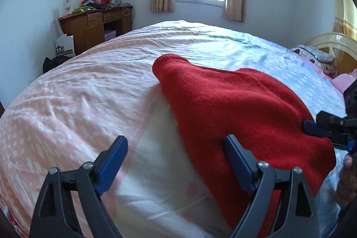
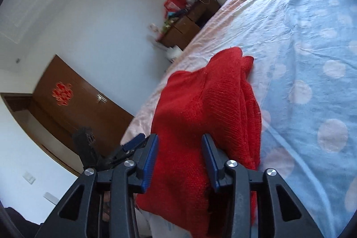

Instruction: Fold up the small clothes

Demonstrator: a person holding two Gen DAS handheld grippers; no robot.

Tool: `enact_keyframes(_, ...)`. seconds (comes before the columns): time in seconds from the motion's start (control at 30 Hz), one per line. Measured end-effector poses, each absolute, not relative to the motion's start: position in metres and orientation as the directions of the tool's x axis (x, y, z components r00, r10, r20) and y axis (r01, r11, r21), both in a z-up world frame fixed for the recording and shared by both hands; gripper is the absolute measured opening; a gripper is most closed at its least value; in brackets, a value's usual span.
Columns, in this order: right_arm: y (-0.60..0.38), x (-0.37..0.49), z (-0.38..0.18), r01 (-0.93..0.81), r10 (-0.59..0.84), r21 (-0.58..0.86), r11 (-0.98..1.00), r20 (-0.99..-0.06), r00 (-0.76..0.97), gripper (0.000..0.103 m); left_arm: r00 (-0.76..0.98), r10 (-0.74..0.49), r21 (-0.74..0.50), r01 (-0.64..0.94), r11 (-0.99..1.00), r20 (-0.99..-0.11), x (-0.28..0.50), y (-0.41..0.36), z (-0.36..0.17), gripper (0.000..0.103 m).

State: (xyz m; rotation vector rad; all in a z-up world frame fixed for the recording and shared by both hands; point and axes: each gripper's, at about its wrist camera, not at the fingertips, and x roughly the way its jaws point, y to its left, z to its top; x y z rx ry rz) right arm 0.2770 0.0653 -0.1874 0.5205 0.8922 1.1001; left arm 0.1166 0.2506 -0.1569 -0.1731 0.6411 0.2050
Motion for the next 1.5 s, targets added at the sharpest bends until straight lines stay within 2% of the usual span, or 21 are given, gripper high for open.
enact_keyframes(0.03, 0.061, 0.281, -0.193, -0.511, 0.928, 0.776, 0.37, -0.331, 0.169, 0.023, 0.783, 0.141, -0.097, -0.248, 0.964, -0.606, 0.115, 0.25, -0.157, 0.09)
enact_keyframes(0.1, 0.048, 0.289, -0.204, -0.428, 0.948, 0.846, 0.317, -0.273, 0.163, 0.023, 0.778, 0.147, -0.095, -0.257, 0.962, -0.611, 0.113, 0.244, -0.152, 0.09)
enact_keyframes(0.17, 0.037, 0.284, -0.199, -0.408, 0.939, 0.847, 0.339, -0.277, 0.206, 0.025, 0.78, 0.154, -0.083, -0.254, 0.964, -0.606, 0.106, 0.237, -0.14, 0.09)
enact_keyframes(0.2, 0.035, 0.278, -0.192, -0.419, 0.929, 0.832, 0.364, -0.293, 0.226, 0.03, 0.783, 0.157, -0.069, -0.247, 0.967, -0.603, 0.102, 0.233, -0.134, 0.091)
enact_keyframes(0.23, 0.033, 0.271, -0.183, -0.435, 0.917, 0.81, 0.393, -0.315, 0.244, 0.045, 0.788, 0.156, -0.056, -0.235, 0.97, -0.596, 0.096, 0.228, -0.124, 0.092)
enact_keyframes(0.3, 0.032, 0.252, -0.16, -0.462, 0.873, 0.743, 0.484, -0.374, 0.313, 0.065, 0.798, 0.159, -0.048, -0.229, 0.972, -0.581, 0.086, 0.222, -0.112, 0.097)
enact_keyframes(0.47, 0.031, 0.204, -0.103, -0.502, 0.694, 0.48, 0.72, -0.483, 0.534, 0.066, 0.842, 0.146, -0.041, -0.195, 0.98, -0.52, 0.063, 0.206, -0.079, 0.102)
enact_keyframes(0.57, 0.02, 0.186, -0.083, -0.48, 0.616, 0.387, 0.787, -0.488, 0.618, 0.067, 0.859, 0.141, -0.033, -0.18, 0.983, -0.492, 0.055, 0.201, -0.068, 0.103)
enact_keyframes(0.63, 0.015, 0.178, -0.076, -0.477, 0.606, 0.374, 0.795, -0.479, 0.635, 0.071, 0.863, 0.137, -0.034, -0.176, 0.984, -0.486, 0.053, 0.2, -0.065, 0.103)
enact_keyframes(1.1, 0.023, 0.144, -0.047, -0.513, 0.585, 0.282, 0.811, -0.425, 0.691, 0.071, 0.867, 0.141, -0.034, -0.179, 0.983, -0.479, 0.049, 0.199, -0.063, 0.103)
enact_keyframes(1.5, 0.028, 0.142, -0.05, -0.52, 0.586, 0.274, 0.809, -0.435, 0.684, 0.071, 0.867, 0.14, -0.033, -0.178, 0.984, -0.477, 0.049, 0.2, -0.064, 0.103)
